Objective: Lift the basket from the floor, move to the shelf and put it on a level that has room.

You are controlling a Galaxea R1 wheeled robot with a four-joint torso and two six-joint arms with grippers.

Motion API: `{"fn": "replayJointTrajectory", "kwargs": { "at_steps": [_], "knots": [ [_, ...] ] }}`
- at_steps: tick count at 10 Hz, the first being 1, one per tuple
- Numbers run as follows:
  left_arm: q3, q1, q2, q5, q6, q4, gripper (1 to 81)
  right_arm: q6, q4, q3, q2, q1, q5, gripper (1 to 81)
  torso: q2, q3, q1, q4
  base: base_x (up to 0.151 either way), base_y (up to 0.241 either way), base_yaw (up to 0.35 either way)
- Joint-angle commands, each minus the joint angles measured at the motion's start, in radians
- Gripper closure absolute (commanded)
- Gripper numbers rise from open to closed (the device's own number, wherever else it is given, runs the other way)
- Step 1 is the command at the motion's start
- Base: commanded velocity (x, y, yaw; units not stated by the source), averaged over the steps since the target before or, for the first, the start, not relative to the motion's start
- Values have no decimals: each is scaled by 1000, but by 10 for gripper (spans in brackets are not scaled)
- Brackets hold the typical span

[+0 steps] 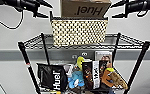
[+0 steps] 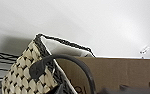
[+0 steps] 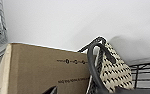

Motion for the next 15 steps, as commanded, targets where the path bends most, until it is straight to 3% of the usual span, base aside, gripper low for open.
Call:
{"fn": "replayJointTrajectory", "kwargs": {
  "at_steps": [1,6,11,15],
  "knots": [
    [58,-172,-66,28,0,3,10,11,29,99,-85,203,0,10,0,0,0,0,0,0,0],
    [157,-193,-266,81,-2,47,10,16,6,203,-287,216,-46,10,0,0,0,0,0,0,0],
    [185,-138,-428,187,-2,173,10,21,-126,212,-479,137,-173,10,0,0,0,0,0,0,0],
    [161,-26,-544,189,-2,277,10,15,-224,180,-565,15,-218,10,0,1,-1,0,0,0,0]
  ]
}}
